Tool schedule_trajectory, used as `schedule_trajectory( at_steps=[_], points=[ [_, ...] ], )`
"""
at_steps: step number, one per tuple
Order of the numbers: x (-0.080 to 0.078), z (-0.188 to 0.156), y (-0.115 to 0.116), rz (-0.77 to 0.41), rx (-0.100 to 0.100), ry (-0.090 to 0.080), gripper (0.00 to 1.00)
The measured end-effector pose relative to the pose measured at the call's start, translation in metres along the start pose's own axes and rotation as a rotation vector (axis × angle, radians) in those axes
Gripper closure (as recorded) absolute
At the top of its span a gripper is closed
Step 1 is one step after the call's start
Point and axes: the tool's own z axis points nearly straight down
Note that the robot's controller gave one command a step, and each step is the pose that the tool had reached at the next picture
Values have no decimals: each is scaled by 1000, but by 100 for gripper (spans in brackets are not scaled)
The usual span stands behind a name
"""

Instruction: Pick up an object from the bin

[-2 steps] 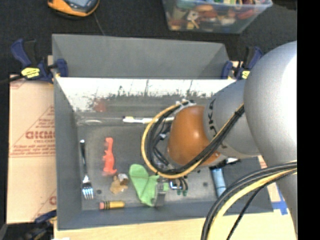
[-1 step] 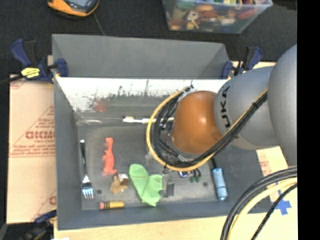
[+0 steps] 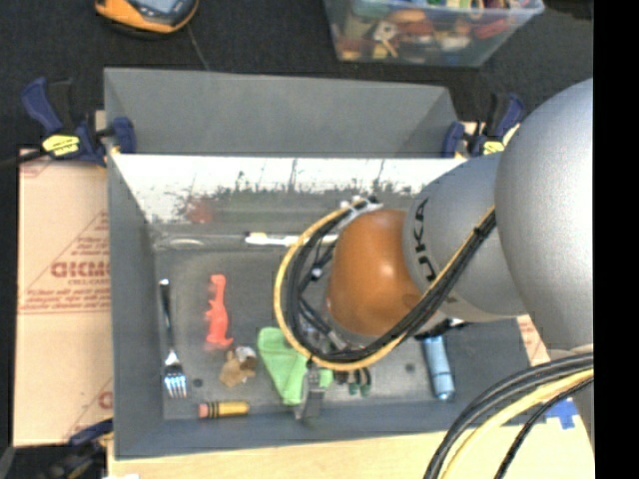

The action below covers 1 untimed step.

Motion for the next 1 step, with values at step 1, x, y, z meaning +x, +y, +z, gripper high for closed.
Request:
schedule_trajectory(
  at_steps=[1],
  points=[
    [-10, 28, 31, -40, 2, -20, 0]
  ],
)
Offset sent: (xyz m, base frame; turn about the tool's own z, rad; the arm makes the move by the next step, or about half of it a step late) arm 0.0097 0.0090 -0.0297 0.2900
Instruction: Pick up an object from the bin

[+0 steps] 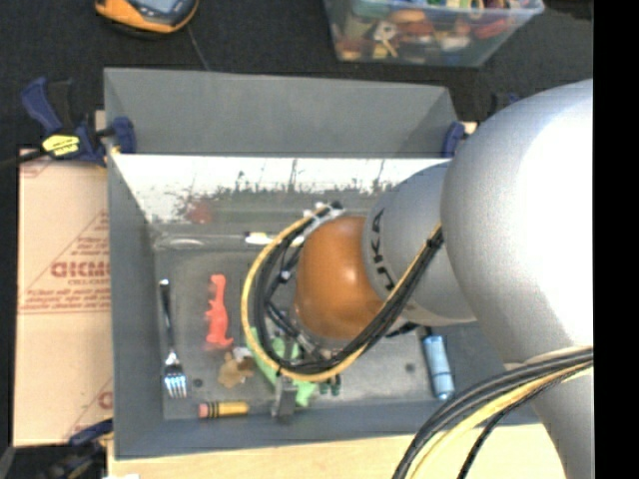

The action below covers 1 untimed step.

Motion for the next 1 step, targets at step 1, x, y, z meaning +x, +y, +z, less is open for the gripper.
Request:
schedule_trajectory(
  at_steps=[1],
  points=[
    [-1, 0, -22, 325, 0, 8, 100]
  ],
)
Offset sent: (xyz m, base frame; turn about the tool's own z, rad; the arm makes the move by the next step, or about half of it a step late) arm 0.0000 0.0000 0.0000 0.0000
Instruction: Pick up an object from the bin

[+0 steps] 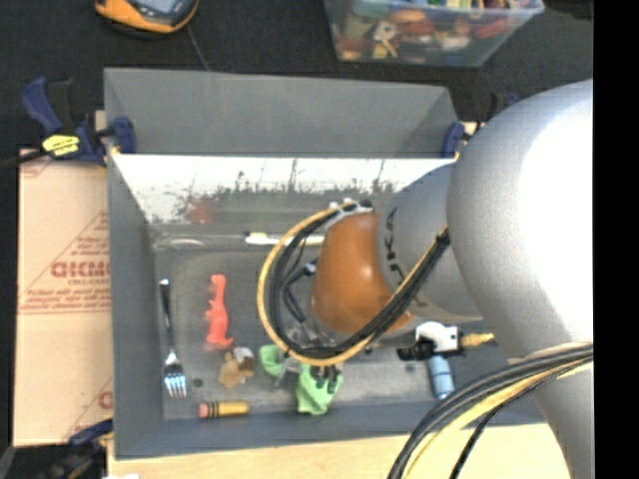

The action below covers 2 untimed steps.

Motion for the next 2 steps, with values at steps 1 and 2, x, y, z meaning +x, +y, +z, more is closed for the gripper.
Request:
schedule_trajectory(
  at_steps=[1, 2],
  points=[
    [0, 0, 0, -1, 0, 0, 100],
    [1, -26, -1, -4, 2, 5, 100]
  ],
)
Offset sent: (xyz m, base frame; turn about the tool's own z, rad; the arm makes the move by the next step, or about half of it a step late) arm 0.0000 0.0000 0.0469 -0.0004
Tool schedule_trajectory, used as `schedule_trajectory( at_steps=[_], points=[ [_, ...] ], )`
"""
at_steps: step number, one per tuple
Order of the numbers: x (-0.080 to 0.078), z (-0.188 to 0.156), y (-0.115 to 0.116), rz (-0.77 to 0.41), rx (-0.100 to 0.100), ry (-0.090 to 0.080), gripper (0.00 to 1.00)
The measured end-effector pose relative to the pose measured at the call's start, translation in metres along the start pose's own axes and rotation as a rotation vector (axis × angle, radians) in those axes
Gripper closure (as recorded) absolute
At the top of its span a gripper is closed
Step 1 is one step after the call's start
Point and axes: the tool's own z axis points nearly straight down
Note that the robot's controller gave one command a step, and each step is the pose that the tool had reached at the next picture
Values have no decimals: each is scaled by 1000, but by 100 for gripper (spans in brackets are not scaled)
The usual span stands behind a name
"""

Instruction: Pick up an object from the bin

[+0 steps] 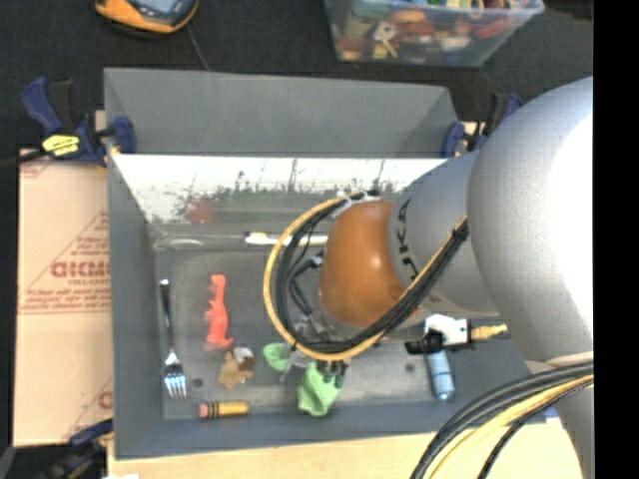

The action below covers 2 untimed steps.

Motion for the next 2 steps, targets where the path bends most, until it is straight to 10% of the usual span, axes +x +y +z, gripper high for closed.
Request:
schedule_trajectory(
  at_steps=[2],
  points=[
    [1, -33, -1, -6, 4, 6, 100]
  ],
)
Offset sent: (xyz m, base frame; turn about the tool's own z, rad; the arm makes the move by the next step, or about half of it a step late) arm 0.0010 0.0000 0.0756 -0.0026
